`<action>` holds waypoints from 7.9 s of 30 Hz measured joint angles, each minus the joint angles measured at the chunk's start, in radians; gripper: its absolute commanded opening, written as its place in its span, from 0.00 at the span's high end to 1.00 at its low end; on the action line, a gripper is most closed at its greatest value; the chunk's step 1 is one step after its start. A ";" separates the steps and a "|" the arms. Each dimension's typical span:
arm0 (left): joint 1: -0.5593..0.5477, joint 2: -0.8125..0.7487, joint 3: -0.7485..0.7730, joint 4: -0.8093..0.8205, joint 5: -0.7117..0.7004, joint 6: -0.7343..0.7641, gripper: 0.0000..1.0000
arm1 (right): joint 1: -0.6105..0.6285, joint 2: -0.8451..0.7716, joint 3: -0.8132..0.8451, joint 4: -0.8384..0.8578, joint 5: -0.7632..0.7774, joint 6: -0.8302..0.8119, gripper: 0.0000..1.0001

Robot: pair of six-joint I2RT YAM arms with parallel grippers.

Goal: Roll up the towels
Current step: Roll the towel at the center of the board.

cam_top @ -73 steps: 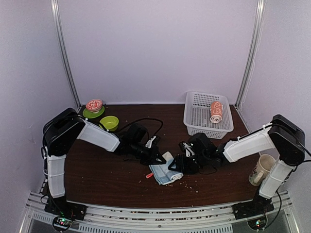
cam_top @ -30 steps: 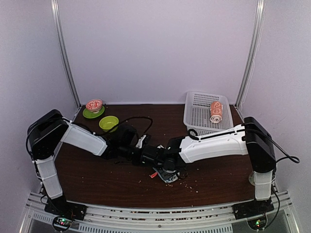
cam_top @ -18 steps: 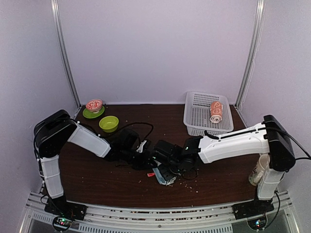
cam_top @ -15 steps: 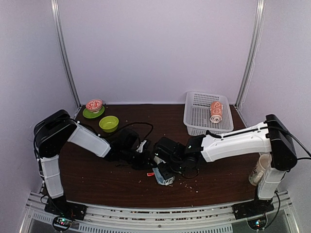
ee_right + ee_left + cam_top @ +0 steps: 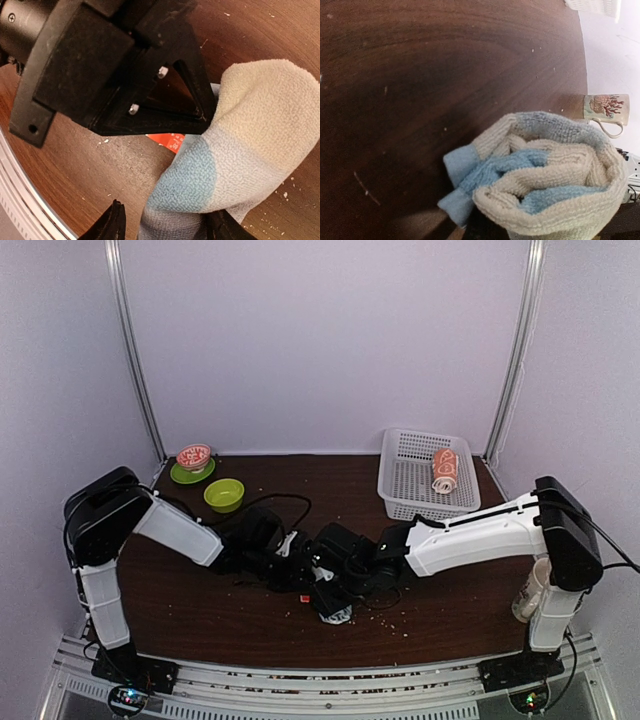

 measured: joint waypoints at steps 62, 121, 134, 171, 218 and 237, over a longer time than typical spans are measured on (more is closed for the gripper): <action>0.014 0.076 0.035 0.247 0.166 -0.094 1.00 | -0.069 0.029 -0.060 0.080 -0.167 0.016 0.29; 0.022 -0.389 -0.143 -0.259 -0.127 0.154 0.93 | -0.168 -0.070 -0.100 0.240 -0.161 0.423 0.44; 0.018 -0.450 -0.193 -0.188 -0.097 0.169 0.94 | -0.161 0.106 0.040 0.206 -0.208 0.435 0.43; -0.062 -0.101 -0.094 0.013 -0.024 0.175 1.00 | -0.232 0.015 -0.040 0.259 -0.249 0.532 0.37; -0.056 -0.330 -0.100 -0.107 -0.092 0.195 1.00 | -0.186 -0.074 -0.014 -0.558 0.109 -0.039 1.00; -0.061 0.046 0.135 0.153 0.076 0.043 1.00 | -0.145 0.118 0.154 -0.655 0.475 0.118 1.00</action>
